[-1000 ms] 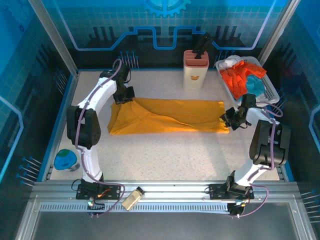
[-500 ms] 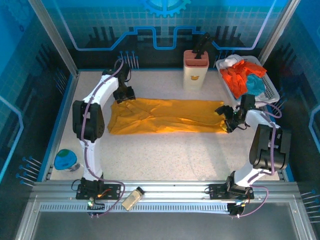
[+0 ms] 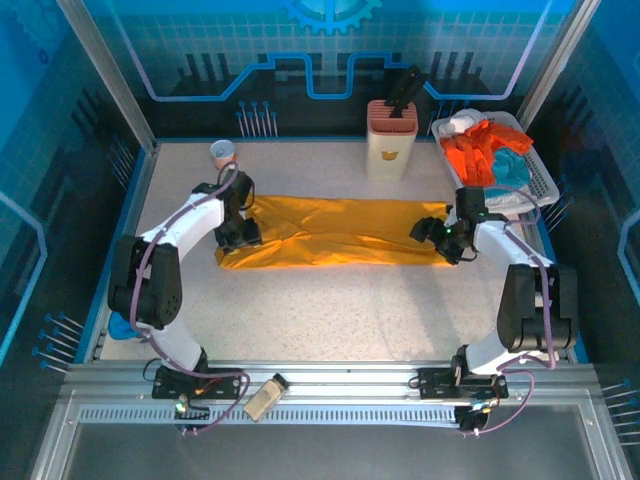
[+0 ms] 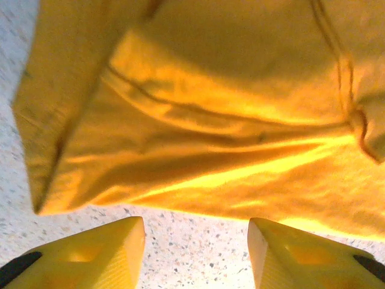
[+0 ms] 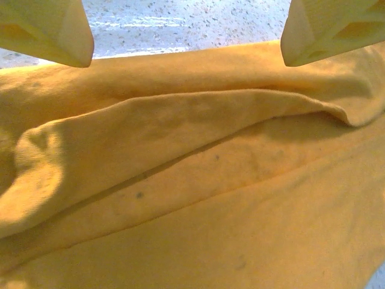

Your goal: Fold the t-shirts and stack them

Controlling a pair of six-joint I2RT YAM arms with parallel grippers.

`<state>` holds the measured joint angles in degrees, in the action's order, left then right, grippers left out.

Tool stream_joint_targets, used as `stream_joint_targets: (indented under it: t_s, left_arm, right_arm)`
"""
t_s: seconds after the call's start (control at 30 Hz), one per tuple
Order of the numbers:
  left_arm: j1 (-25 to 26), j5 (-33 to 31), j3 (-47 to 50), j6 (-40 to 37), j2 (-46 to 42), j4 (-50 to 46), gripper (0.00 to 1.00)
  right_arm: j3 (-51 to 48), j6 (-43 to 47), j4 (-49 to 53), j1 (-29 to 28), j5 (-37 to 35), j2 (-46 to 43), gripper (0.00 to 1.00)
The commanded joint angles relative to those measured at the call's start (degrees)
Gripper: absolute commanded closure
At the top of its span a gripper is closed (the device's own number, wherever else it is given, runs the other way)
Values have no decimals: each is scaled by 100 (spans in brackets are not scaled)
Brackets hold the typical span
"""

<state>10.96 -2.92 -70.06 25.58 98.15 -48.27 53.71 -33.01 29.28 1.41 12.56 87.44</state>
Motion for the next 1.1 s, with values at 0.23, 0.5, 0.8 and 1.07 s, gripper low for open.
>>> stream_joint_targets:
  t_s: [0.23,0.5,0.8,1.07]
  left_arm:
    - [149,-427,360,276,507,631,52]
    - [66,-843,295,123,775,513,52]
    - [-179,-917,554,40,788,559,54]
    - [-252,-640,348,87,556,437,55]
  right_arm:
    - [397,0,-23,-289,-413,619,17]
    - [1429,-53,73,-241,-630,1532,17]
    - [2179,230,534,-258,-1249,1823,17]
    - [1562,647,539,-696,-2133,1084,17]
